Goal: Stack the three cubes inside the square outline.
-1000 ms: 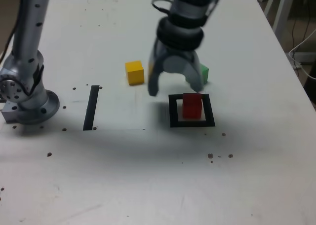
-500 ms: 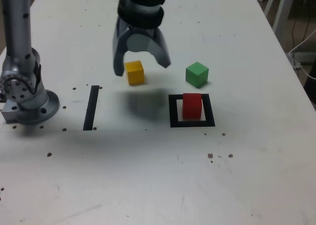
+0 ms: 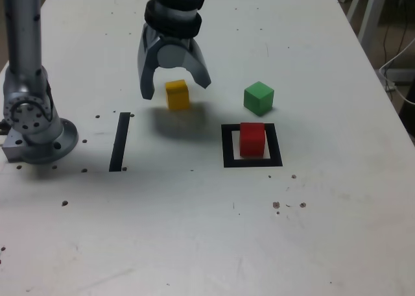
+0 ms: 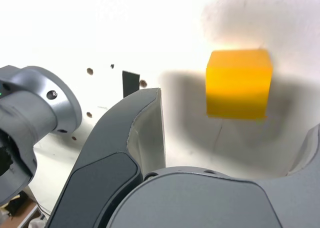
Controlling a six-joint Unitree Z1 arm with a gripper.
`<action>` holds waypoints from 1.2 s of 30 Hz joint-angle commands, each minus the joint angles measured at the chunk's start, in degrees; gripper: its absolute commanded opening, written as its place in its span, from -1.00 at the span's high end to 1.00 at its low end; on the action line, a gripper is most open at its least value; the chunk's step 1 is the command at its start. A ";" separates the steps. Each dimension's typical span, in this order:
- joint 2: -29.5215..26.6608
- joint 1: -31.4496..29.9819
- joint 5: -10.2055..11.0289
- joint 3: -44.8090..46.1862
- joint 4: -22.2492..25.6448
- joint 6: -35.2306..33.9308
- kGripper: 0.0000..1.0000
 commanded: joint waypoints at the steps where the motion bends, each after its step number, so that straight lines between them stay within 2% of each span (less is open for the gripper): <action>1: 1.29 1.07 -0.25 -0.06 -0.60 0.95 -0.97; 9: 5.27 4.16 -1.69 -0.41 -2.09 4.07 -0.91; 13: 6.56 4.80 -2.54 -0.76 -2.05 4.83 -0.77; 17: 7.33 4.90 -2.99 -0.86 -2.23 4.90 -0.44; 23: 7.66 4.78 -2.49 -0.66 -3.99 5.20 0.29; 25: 7.61 4.65 -2.31 -0.65 -4.58 5.49 0.39; 36: 7.61 4.32 -2.35 -0.27 -5.24 5.95 0.41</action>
